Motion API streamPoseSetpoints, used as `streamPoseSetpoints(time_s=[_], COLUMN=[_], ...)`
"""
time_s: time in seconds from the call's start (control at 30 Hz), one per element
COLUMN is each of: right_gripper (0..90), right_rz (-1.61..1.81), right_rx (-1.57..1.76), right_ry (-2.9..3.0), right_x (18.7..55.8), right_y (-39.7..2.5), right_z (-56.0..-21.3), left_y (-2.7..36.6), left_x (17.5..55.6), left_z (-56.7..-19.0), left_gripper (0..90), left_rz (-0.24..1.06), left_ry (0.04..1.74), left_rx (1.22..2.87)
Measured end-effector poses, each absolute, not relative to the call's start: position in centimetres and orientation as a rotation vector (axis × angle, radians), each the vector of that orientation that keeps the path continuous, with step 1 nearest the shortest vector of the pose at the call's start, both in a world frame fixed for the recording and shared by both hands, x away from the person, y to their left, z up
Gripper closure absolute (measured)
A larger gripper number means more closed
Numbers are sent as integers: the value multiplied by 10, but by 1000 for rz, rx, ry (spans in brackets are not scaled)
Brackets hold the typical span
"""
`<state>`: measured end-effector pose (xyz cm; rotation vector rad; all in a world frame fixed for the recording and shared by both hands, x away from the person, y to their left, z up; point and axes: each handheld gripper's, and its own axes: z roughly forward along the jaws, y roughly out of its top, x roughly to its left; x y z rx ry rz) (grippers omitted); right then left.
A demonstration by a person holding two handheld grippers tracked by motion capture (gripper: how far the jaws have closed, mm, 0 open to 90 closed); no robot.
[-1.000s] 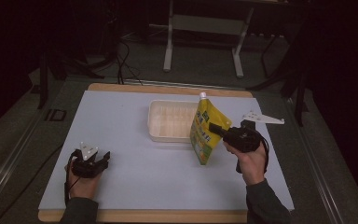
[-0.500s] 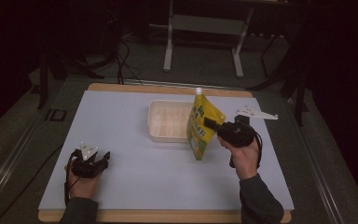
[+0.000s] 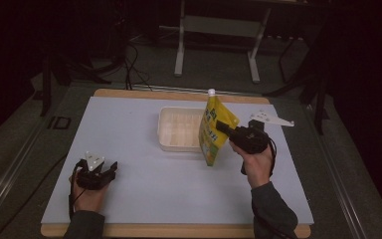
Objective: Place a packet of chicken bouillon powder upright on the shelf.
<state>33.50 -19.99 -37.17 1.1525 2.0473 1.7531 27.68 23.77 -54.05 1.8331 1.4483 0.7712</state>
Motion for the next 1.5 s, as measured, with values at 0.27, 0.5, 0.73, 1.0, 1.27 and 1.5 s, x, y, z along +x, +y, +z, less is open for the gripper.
streamPoseSetpoints(time_s=[0.27,0.5,0.73,1.0,1.27,1.5], right_gripper=[900,900,900,900,900,900], right_rz=[1750,1749,1737,1717,1710,1702], right_rx=[1140,1139,1139,1131,1141,1142], right_ry=[2018,1994,1980,1967,1936,1914], right_x=[339,343,348,354,361,366], right_y=[-195,-192,-189,-186,-184,-181], right_z=[-373,-377,-381,-383,-386,-386], left_y=[238,238,238,238,238,238], left_x=[277,277,277,277,277,277], left_z=[-540,-540,-541,-541,-540,-540], left_gripper=[489,489,488,488,488,488], left_rz=[770,767,767,768,769,770], left_ry=[1449,1450,1449,1449,1450,1451], left_rx=[1832,1831,1829,1827,1823,1820])
